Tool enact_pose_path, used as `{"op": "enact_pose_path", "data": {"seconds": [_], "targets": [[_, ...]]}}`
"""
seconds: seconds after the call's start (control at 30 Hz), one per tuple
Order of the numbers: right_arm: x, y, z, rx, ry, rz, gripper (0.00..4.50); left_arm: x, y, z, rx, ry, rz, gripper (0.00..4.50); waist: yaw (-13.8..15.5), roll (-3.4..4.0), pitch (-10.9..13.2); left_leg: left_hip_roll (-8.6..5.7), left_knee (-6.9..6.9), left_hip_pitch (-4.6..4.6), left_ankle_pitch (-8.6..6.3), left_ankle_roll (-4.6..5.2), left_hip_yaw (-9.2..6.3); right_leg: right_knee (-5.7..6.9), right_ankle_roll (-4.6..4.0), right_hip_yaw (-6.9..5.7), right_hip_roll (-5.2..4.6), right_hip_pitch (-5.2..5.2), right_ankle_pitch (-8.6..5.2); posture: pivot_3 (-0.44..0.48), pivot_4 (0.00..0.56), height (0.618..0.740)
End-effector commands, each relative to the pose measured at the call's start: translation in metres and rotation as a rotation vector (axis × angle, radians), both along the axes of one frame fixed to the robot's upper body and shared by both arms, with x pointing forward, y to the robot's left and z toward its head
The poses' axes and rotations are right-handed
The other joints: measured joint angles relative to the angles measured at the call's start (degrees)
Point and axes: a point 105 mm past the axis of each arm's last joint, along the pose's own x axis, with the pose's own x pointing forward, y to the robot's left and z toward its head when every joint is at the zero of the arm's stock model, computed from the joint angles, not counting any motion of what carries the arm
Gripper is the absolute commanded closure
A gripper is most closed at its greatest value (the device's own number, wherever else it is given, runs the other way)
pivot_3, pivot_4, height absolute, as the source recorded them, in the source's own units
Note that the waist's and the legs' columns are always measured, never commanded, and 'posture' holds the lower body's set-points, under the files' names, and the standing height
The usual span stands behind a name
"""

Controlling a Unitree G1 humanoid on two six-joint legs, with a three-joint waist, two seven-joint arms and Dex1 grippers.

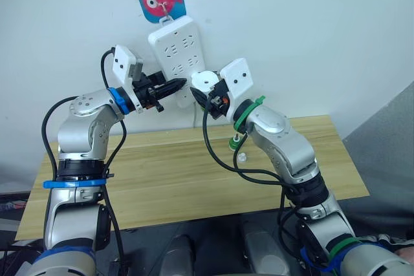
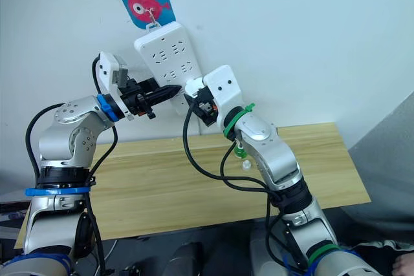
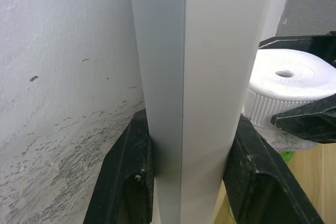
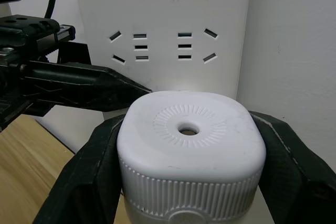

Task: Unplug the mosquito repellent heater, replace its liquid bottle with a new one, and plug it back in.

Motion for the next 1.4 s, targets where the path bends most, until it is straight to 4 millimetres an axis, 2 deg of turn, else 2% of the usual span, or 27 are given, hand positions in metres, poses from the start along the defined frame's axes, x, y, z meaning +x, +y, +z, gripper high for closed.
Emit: {"op": "enact_pose_path", "data": {"seconds": [0.03,0.07,0.1,0.23,0.4,0.5,0.6,0.73,0.87,0.97,1.07,1.2,1.3,1.4], "targets": [[-0.004,-0.006,0.01,0.03,-0.011,-0.016,0.49,-0.003,-0.005,0.007,0.056,-0.078,-0.01,3.18,0.2,0.0,0.0,-0.01,0.0,-0.01,0.0,0.0,-0.01,-0.01,0.0,-0.01,0.0,0.0,0.0,-0.143,0.183,0.725],[-0.005,-0.007,0.009,0.026,-0.01,-0.016,0.12,-0.002,-0.003,0.007,0.06,-0.081,-0.002,3.18,0.4,0.0,0.0,-0.01,-0.02,-0.04,0.0,0.0,-0.01,-0.02,0.0,-0.01,-0.01,-0.03,0.0,-0.143,0.184,0.725],[-0.006,-0.008,0.008,0.018,-0.009,-0.014,0.0,-0.001,-0.002,0.007,0.061,-0.084,0.005,3.18,0.5,0.0,0.0,-0.01,-0.05,-0.13,0.0,-0.01,-0.03,-0.09,-0.01,-0.05,-0.01,-0.07,0.0,-0.143,0.184,0.725],[-0.035,-0.014,0.005,-0.04,-0.022,0.103,0.0,0.005,0.013,0.005,0.083,-0.102,0.087,3.18,0.6,0.0,0.0,-0.08,-0.1,-0.27,0.06,-0.13,-0.02,-0.43,0.0,-0.06,-0.1,-0.07,0.0,-0.146,0.189,0.725],[-0.05,-0.025,-0.004,-0.093,-0.001,0.138,0.0,0.009,0.032,0.011,0.082,-0.133,0.168,3.18,0.3,-0.01,0.0,-0.04,-0.07,-0.13,-0.01,0.02,0.01,-0.47,0.03,-0.03,-0.06,0.06,0.05,-0.145,0.192,0.725],[-0.053,-0.028,-0.004,-0.109,-0.003,0.149,0.0,0.012,0.05,0.016,0.1,-0.153,0.248,2.15,0.1,-0.01,0.0,0.03,-0.05,-0.02,0.02,0.04,-0.01,-0.22,0.0,-0.01,0.06,0.03,0.06,-0.141,0.193,0.725],[-0.055,-0.029,-0.004,-0.109,0.001,0.157,0.0,0.01,0.06,0.015,0.139,-0.174,0.279,1.16,0.3,-0.01,0.0,0.11,-0.07,-0.02,0.02,0.05,-0.04,-0.11,-0.05,0.01,0.17,-0.05,0.05,-0.136,0.195,0.725],[-0.06,-0.027,-0.008,-0.122,0.01,0.179,0.0,0.004,0.076,0.013,0.195,-0.212,0.335,0.07,0.1,-0.01,0.0,0.13,-0.05,0.03,0.03,0.04,0.0,0.07,-0.08,0.06,0.17,-0.09,0.03,-0.127,0.198,0.725],[-0.067,-0.022,-0.011,-0.127,0.014,0.221,0.0,-0.008,0.095,0.009,0.279,-0.233,0.392,0.02,0.3,-0.01,0.0,0.16,-0.07,0.04,0.04,0.06,-0.05,0.14,-0.14,0.03,0.2,-0.11,0.0,-0.115,0.199,0.725],[-0.07,-0.017,-0.011,-0.131,0.009,0.248,0.0,-0.025,0.097,-0.005,0.322,-0.163,0.321,0.02,0.5,-0.01,0.0,0.15,-0.1,-0.04,0.04,0.06,-0.03,0.12,-0.21,0.03,0.19,-0.18,-0.05,-0.099,0.199,0.725],[-0.07,-0.012,-0.01,-0.126,0.005,0.262,0.59,-0.06,0.078,-0.026,0.294,0.013,0.121,0.0,0.7,-0.02,0.0,0.12,-0.17,-0.19,0.03,0.05,-0.03,0.03,-0.24,-0.01,0.12,-0.28,-0.08,-0.074,0.199,0.725],[-0.066,-0.003,-0.009,-0.122,-0.013,0.262,2.06,-0.12,0.045,-0.05,0.311,0.223,-0.159,0.0,1.4,-0.08,0.0,0.1,-0.2,-0.26,0.02,0.04,-0.02,-0.1,-0.23,-0.02,0.03,-0.31,-0.09,-0.046,0.198,0.725],[-0.065,0.001,-0.01,-0.126,-0.023,0.263,3.18,-0.141,0.028,-0.049,0.256,0.257,-0.206,0.0,2.4,-0.08,0.0,0.12,-0.2,-0.17,0.03,0.04,0.0,-0.03,-0.26,-0.01,0.05,-0.28,-0.11,-0.037,0.196,0.725],[-0.065,0.004,-0.012,-0.139,-0.041,0.266,4.32,-0.144,0.016,-0.042,0.179,0.205,-0.161,0.0,3.7,-0.08,0.0,0.12,-0.17,-0.1,0.03,0.04,-0.04,0.11,-0.29,-0.04,0.08,-0.26,-0.13,-0.031,0.197,0.725]]}}
